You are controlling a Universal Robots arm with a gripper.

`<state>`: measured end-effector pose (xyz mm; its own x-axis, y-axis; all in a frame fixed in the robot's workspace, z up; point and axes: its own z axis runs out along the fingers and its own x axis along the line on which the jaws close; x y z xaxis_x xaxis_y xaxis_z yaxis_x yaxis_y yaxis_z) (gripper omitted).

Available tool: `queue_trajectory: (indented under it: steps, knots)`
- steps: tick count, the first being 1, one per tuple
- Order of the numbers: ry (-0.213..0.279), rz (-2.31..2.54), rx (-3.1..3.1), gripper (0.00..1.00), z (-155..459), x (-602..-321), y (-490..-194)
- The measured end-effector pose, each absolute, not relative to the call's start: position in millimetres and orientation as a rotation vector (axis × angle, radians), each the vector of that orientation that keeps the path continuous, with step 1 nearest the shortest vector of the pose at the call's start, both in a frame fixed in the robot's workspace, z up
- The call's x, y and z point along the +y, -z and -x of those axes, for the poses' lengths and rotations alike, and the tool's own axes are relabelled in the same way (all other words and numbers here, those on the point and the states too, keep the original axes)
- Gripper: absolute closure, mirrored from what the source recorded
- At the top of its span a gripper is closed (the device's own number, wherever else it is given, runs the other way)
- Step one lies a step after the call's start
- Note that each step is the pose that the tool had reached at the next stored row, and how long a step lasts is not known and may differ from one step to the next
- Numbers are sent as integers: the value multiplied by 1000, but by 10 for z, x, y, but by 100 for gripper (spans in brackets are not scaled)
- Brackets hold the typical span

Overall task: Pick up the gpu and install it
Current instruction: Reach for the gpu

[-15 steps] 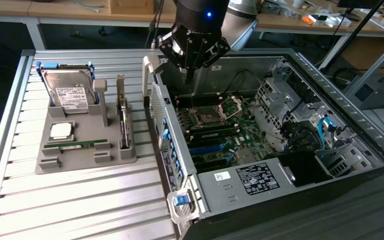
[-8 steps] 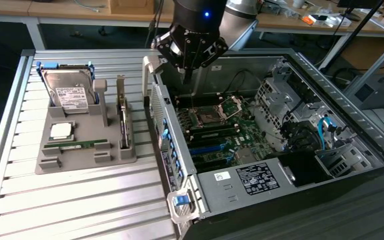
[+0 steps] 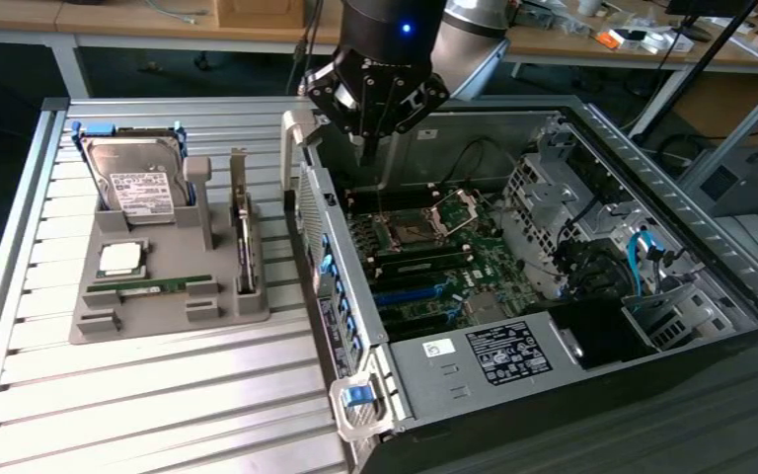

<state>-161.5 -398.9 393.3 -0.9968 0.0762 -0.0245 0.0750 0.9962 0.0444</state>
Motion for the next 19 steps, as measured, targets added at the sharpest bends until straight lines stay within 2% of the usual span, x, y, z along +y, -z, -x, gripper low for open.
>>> queue_trajectory:
  steps: [19]
  knots:
    - [-68, -118, 3112, 89, 1653, -3989, -3933]
